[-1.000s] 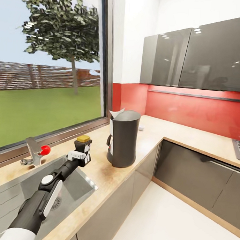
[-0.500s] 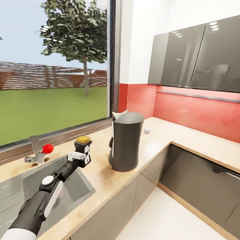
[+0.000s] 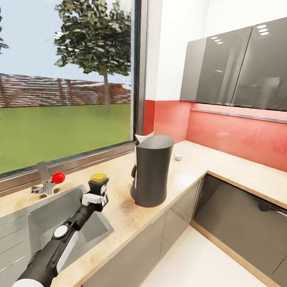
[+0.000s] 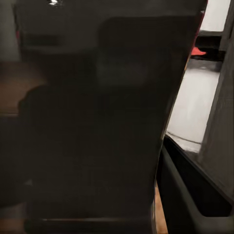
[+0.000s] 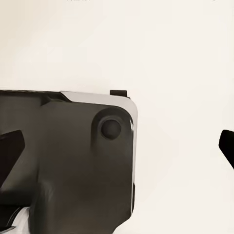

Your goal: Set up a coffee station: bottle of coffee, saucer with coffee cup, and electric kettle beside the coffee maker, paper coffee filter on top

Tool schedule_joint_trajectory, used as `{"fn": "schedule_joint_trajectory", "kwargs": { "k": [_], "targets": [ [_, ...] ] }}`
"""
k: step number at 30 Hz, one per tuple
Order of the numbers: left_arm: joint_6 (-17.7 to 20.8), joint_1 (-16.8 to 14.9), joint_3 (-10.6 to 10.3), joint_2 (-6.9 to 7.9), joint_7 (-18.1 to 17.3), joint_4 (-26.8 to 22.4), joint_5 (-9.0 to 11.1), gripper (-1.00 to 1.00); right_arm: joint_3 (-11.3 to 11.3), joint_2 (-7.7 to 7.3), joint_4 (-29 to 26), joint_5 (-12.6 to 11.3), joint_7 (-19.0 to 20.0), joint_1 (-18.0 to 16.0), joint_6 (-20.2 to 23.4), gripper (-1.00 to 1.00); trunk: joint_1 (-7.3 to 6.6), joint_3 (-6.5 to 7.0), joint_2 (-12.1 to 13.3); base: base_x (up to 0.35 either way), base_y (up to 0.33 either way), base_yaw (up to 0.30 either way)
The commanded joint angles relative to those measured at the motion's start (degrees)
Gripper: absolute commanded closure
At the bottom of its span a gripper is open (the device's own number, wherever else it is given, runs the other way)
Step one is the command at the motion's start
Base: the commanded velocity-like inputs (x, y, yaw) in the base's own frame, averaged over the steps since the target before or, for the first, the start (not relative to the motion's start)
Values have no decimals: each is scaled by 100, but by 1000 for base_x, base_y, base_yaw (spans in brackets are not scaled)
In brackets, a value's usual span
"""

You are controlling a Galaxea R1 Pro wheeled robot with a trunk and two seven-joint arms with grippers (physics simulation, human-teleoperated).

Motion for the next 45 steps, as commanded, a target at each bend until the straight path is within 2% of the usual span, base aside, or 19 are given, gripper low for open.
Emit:
{"fn": "schedule_joint_trajectory", "kwargs": {
  "k": [1, 5, 16, 25, 33, 39, 45],
  "targets": [
    [-23, -2, -10, -1, 53, 29, 43, 100, 0, -2, 3, 11, 17, 1, -14, -100, 2, -1, -4, 0, 0, 0],
    [-62, -1, -22, -8, 433, 75, 27, 100, 7, -1, -2, 11, 17, 1, -23, -100, 2, -1, -4, 86, -8, 0],
    [-67, -1, -26, -8, 469, 350, 18, 100, 1, -1, -6, 11, 17, 1, -23, -100, 2, -1, -4, 228, -162, 0],
    [-67, -1, -14, -1, 478, 405, 20, 100, -6, -2, -12, 11, 11, 1, -13, -100, 2, -1, -4, 49, -262, 2],
    [-76, 1, -8, 0, 492, 466, 16, 100, -8, -1, -11, 11, 11, 1, -8, -100, 2, -1, -4, 48, -102, 219],
    [-468, -7, -59, 8, 896, 860, 13, 100, -8, -2, -11, 11, 16, 1, -10, -100, 2, -1, -4, 2, -2, 73],
    [-526, -10, -38, -6, 970, 945, 12, 100, -8, -2, -11, 11, 17, 1, -12, -100, 2, -1, -4, 170, 0, 2]
  ]
}}
